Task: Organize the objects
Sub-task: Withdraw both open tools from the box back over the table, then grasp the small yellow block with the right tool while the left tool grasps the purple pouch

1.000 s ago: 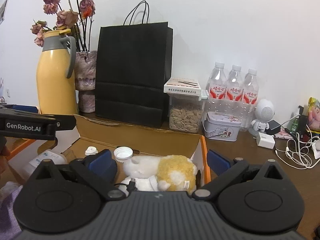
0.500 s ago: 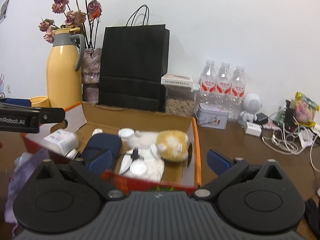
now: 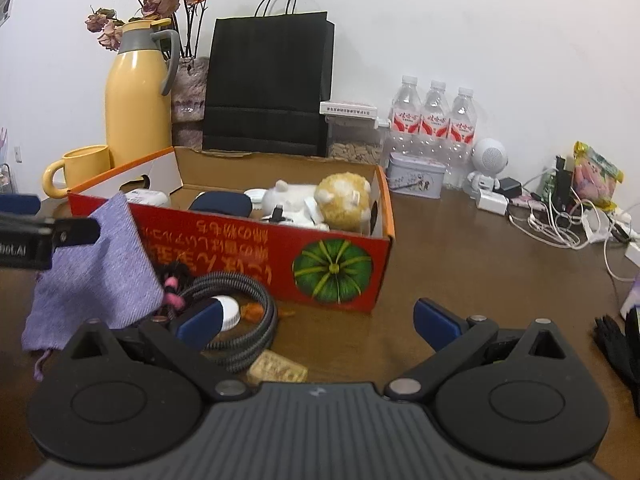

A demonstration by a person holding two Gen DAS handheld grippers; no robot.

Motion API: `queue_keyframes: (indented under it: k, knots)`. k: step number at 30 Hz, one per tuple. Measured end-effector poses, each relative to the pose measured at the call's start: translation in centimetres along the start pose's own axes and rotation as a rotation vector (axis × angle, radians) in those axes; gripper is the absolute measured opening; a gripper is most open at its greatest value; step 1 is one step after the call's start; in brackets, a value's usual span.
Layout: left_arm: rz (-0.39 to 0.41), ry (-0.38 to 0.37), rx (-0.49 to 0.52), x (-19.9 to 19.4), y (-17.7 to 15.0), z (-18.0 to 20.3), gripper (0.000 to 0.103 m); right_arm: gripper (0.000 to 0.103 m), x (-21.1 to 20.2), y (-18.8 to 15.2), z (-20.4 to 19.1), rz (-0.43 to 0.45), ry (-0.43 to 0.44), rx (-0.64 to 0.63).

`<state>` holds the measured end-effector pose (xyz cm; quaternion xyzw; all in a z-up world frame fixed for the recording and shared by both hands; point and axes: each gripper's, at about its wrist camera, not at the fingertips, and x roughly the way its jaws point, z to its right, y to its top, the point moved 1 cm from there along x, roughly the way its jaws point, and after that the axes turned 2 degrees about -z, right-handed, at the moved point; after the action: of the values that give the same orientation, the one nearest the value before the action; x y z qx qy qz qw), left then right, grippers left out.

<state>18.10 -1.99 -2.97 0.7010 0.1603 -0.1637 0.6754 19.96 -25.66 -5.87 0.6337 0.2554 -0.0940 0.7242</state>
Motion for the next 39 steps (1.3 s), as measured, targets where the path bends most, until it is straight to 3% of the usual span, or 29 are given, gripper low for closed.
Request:
queue_keyframes:
  k: [10,16,20,21,26,36,39]
  knots:
    - [-0.064,0.010,0.018,-0.8,-1.9,-0.4,0.103,0.103,-0.3,-2.0,-0.5,-0.097,0.015,0.009]
    - [-0.101,0.006,0.035,-0.4,-2.4,-0.1,0.103,0.103,1.5,-2.3,0.0,-0.209,-0.009,0.043]
    - [-0.103,0.001,0.023,-0.4,-2.4,-0.3,0.103,0.102,2.0,-2.2,0.4,-0.220,0.012,0.085]
    - [-0.103,0.002,0.020,-0.4,-2.4,-0.3,0.103,0.099,2.0,-2.2,0.4,-0.218,0.013,0.083]
    - [-0.113,-0.001,0.005,-0.3,-2.3,-0.5,0.103,0.036,1.2,-2.0,-0.1,-0.168,0.063,0.058]
    - [-0.135,-0.013,0.011,0.1,-2.5,-0.5,0.103,0.036,-0.1,-1.7,0.3,-0.096,0.057,0.081]
    - [-0.186,-0.034,0.044,0.8,-2.8,0.1,0.103,0.036,-0.2,-1.7,0.4,-0.089,0.058,0.086]
